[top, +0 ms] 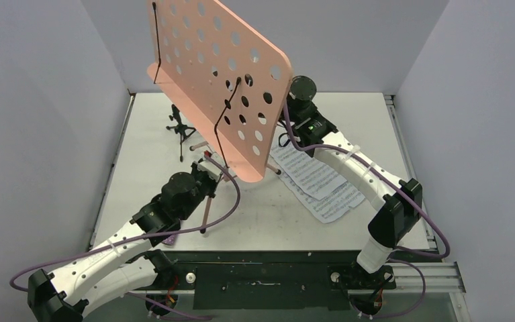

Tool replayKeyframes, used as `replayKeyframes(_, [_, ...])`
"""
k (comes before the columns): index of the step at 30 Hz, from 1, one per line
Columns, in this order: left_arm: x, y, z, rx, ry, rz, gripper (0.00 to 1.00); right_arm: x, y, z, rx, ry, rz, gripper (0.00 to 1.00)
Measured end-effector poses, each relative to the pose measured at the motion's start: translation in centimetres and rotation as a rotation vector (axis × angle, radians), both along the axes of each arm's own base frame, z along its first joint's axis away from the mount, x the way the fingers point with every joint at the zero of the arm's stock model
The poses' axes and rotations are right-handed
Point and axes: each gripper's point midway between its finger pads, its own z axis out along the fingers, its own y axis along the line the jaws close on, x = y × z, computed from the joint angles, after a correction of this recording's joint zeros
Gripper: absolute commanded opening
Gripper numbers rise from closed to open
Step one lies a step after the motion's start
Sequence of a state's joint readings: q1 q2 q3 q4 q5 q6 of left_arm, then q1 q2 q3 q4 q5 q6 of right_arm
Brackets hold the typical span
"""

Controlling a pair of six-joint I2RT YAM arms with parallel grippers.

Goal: Set up the instrument practice props

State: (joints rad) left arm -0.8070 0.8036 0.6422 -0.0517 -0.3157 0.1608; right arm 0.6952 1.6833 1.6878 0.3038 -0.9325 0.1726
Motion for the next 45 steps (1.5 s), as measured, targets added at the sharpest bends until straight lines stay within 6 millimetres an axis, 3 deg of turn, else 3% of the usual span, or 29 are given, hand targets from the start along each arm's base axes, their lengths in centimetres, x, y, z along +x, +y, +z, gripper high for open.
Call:
replayKeyframes(6, [-0.6,1.2,-2.2,0.057,0.046,0.023,0.00,0.0,1.1,-2.3,-0.011,0.038,-0.018,0.05])
replayKeyframes(11, [-0.8,1.4,-2.6,0.060,0.050,0.024,0.00,-0.2,1.4,-2.6,0.010,0.025,-0.038,0.05])
replayKeyframes(19, [-0.4,0.3,-2.8,0.050,0.051,-0.007,0.00,0.3,0.3,-2.6,0.016,0.011,-0.117,0.05])
replayKeyframes(30, [0.5,-2.7,-2.9,0.029,0.049,-0.095,0.00,1.9,-2.9,-3.1,-0.019,0.010,-0.251,0.05])
replayKeyframes(40, [1.8,-7.4,-2.4,0.001,0.036,-0.217,0.00,3.0,-8.5,-2.9,-0.053,0.009,-0.364,0.05])
replayKeyframes(45, [2.9,-9.3,-2.8,0.010,0.046,-0.245,0.00,4.1,-10.0,-3.3,-0.076,0.010,-0.416,0.05])
